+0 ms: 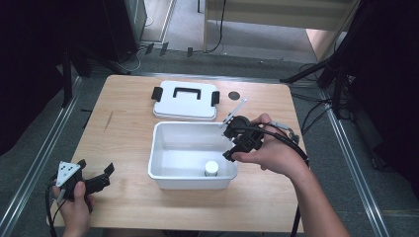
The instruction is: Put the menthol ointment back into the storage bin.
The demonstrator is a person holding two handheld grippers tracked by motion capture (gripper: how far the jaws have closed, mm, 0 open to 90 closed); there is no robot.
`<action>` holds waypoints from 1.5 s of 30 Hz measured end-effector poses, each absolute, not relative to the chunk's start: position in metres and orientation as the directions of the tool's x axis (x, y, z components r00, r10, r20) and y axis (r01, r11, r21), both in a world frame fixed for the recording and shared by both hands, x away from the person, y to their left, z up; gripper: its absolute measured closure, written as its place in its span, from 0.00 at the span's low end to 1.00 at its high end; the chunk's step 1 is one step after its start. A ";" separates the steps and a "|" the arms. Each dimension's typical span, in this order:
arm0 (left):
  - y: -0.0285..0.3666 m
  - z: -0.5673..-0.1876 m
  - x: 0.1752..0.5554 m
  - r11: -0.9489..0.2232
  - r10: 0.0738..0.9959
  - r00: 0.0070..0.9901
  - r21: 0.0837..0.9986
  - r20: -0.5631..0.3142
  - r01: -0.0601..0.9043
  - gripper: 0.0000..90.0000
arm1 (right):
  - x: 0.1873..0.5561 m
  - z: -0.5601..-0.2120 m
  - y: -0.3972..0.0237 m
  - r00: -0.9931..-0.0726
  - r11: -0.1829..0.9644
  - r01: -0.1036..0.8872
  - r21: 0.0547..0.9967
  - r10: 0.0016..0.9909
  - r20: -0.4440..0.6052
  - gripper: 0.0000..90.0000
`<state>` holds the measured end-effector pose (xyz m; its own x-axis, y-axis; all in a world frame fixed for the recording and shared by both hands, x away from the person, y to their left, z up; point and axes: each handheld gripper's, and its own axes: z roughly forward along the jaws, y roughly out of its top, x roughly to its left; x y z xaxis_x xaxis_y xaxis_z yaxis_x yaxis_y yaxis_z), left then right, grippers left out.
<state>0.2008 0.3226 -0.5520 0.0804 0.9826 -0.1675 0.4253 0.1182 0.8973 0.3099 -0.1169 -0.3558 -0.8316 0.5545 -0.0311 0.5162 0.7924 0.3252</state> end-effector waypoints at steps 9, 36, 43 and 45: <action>0.322 -0.552 0.201 0.112 0.984 0.080 0.895 -0.162 0.431 0.00 | 0.315 -0.361 -0.160 -0.780 0.719 0.586 0.374 0.626 0.019 0.50; 0.322 -0.552 0.201 0.115 0.983 0.078 0.895 -0.164 0.431 0.00 | 0.303 -0.488 -0.234 -0.533 0.404 0.639 0.655 0.846 -0.001 0.18; 0.323 -0.552 0.201 0.119 0.983 0.076 0.895 -0.167 0.429 0.00 | 0.294 -0.508 -0.249 -0.488 0.319 0.614 0.722 0.872 0.029 0.18; 0.323 -0.552 0.201 0.119 0.983 0.076 0.895 -0.166 0.430 0.00 | 0.290 -0.512 -0.254 -0.479 0.298 0.603 0.740 0.877 0.037 0.18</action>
